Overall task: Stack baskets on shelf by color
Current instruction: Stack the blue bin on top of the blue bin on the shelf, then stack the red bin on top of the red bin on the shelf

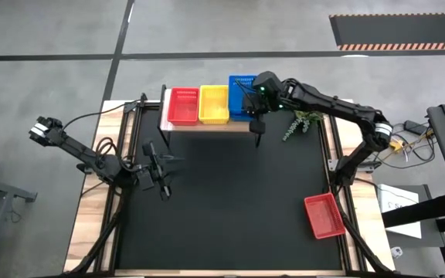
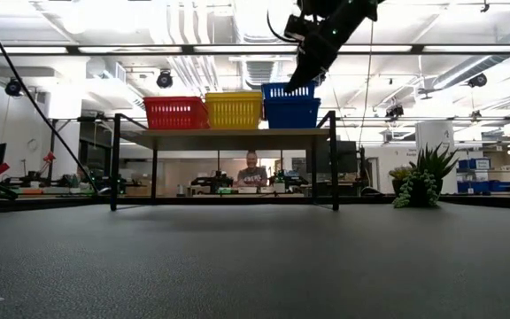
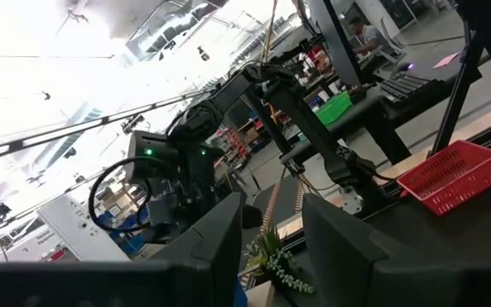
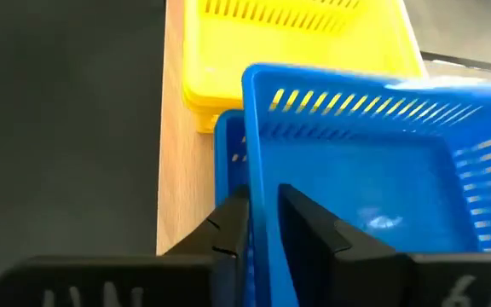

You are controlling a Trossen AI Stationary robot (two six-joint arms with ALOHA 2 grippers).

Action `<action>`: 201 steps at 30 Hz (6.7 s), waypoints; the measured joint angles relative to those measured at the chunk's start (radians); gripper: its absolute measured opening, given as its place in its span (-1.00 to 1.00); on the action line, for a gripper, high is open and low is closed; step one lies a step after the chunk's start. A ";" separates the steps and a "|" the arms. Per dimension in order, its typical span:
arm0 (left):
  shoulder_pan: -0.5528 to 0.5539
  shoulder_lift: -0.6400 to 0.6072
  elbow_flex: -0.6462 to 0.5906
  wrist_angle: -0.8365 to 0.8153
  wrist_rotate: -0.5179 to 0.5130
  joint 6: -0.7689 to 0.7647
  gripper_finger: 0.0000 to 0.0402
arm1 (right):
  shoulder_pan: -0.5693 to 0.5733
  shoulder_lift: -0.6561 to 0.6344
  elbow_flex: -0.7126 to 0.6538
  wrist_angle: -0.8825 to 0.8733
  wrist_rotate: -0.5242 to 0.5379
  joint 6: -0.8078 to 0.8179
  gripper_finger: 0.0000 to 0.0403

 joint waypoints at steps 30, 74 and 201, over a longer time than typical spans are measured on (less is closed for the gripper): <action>-0.001 -0.037 -0.004 -0.153 -0.077 -0.265 -0.46 | 0.122 -0.215 -0.112 0.030 -0.205 0.183 -0.23; -0.034 -0.120 -0.058 -0.259 0.043 -0.464 -0.46 | 0.891 -0.304 -0.379 -0.635 0.076 1.417 -0.96; -0.034 -0.042 -0.050 -0.126 0.042 -0.509 -0.46 | 0.722 0.016 -0.356 0.283 0.257 0.344 -0.23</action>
